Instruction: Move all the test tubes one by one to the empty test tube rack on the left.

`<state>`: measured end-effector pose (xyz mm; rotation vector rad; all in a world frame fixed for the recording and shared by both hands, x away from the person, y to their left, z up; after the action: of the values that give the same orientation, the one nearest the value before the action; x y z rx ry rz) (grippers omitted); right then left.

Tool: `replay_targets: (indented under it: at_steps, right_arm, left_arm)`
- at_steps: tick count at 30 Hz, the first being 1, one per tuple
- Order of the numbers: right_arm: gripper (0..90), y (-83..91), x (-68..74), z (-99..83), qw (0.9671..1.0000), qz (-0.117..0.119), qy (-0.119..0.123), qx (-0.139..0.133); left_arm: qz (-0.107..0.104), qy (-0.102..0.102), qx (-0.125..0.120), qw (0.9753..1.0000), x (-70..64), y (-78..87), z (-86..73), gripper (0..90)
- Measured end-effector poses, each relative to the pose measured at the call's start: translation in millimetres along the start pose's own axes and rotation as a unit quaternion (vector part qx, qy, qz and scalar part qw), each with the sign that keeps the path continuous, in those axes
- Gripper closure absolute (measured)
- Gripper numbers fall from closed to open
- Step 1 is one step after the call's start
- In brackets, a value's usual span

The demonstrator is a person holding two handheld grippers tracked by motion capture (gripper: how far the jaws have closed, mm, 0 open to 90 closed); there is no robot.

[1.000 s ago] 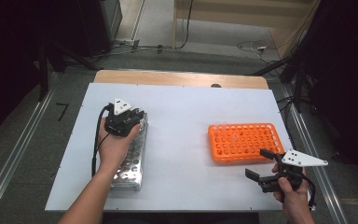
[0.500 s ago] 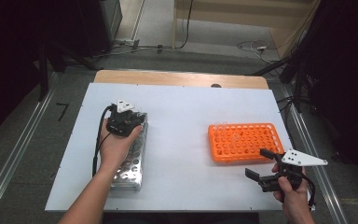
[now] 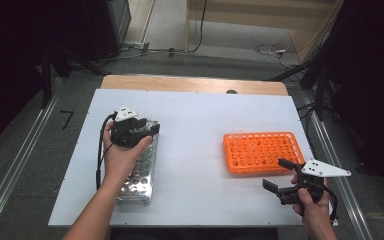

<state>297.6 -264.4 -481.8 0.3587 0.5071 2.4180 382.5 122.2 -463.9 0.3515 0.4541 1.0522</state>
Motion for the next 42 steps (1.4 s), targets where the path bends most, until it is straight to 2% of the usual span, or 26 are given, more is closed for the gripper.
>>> replay_targets:
  at_steps: [6,12,16,26,35,42]
  right_arm:
    - [0.0,-0.3,0.3,3.3,1.0000,-0.001,0.002,-0.003]
    - [0.0,-1.6,1.8,6.1,1.0000,-0.001,0.005,-0.003]
    - [0.0,-3.1,3.2,8.5,1.0000,0.000,0.006,-0.002]
    - [0.0,-14.4,5.4,19.3,0.9999,0.001,0.011,0.000]
    - [0.0,-27.9,1.9,30.2,0.9999,0.012,0.004,0.003]
    - [0.0,-39.7,-7.3,42.5,1.0000,0.006,0.000,0.002]
  left_arm:
    - [-0.017,-0.008,-0.019,0.9996,-11.6,12.9,2.1,28.4]
    - [-0.037,-0.018,-0.038,0.9984,-26.7,27.3,1.2,21.0]
    - [-0.047,-0.022,-0.043,0.9977,-33.7,35.9,-2.2,15.5]
    - [-0.058,-0.022,-0.063,0.9961,-38.5,61.6,-12.7,3.7]
    - [-0.063,-0.025,-0.081,0.9944,-41.5,78.7,-24.7,0.0]
    - [-0.070,-0.019,-0.085,0.9937,-40.3,83.4,-39.3,0.0]
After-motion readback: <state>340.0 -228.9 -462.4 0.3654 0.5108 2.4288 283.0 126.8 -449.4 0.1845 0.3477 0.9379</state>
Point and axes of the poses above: each handheld gripper's, and its own axes: y roughly backward along the jaws, z roughly out of its top, x roughly to its left, the point moved 9 cm from there along -y, roughly forward along the jaws, and after that the axes turned 2 degrees about y, right-handed, at the moved point
